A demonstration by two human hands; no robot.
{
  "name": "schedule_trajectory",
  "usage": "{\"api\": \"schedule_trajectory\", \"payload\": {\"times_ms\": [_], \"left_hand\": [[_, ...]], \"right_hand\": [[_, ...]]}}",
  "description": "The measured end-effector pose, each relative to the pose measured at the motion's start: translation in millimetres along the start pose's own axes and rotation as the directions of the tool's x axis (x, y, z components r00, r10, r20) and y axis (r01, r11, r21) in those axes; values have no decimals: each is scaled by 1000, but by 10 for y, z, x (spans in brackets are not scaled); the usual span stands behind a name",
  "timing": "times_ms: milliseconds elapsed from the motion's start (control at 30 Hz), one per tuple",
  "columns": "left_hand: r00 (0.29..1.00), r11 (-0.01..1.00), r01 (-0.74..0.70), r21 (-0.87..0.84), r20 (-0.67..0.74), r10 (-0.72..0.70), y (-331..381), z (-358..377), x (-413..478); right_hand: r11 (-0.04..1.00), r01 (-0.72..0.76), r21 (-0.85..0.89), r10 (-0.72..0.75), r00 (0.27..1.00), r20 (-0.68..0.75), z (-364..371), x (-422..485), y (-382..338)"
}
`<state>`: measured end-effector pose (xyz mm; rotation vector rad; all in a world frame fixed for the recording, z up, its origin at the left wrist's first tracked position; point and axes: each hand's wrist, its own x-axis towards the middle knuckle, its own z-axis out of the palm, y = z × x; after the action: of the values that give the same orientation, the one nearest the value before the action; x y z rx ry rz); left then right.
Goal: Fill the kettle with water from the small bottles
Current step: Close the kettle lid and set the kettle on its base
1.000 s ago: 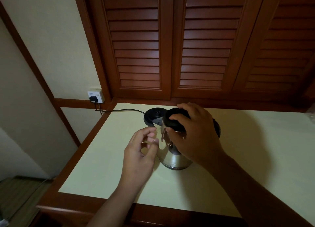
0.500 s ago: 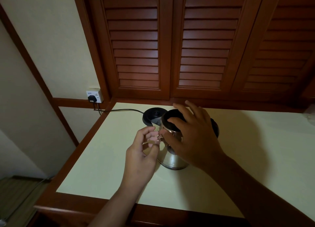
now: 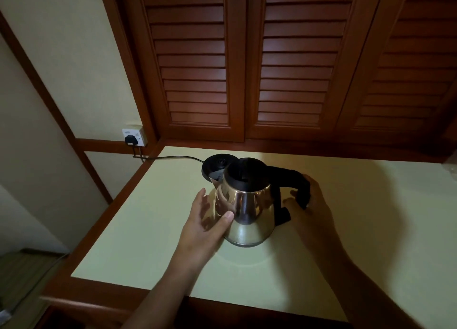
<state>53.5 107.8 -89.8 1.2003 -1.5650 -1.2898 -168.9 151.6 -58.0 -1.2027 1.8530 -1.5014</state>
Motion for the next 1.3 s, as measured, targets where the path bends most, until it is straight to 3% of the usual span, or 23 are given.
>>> {"api": "schedule_trajectory", "payload": {"times_ms": [167, 367, 500, 700, 1000, 1300], "left_hand": [[993, 997, -9, 71, 119, 1, -68, 94, 82], [998, 989, -36, 146, 49, 29, 52, 269, 65], [999, 983, -28, 179, -25, 33, 119, 268, 38], [997, 974, -41, 223, -62, 56, 251, 99, 176], [995, 976, -99, 196, -6, 102, 454, -327, 870], [990, 978, -140, 155, 44, 135, 265, -518, 1617]], "right_hand": [[991, -46, 128, 45, 999, 16, 18, 63, 93], [967, -60, 246, 68, 997, -24, 82, 136, 107], [921, -156, 357, 167, 986, 0, 137, 246, 139], [911, -127, 392, 143, 990, -12, 307, 417, 21], [881, -96, 462, 123, 992, -29, 725, 913, -335], [925, -76, 373, 131, 984, -123, 1126, 1454, -270]]}}
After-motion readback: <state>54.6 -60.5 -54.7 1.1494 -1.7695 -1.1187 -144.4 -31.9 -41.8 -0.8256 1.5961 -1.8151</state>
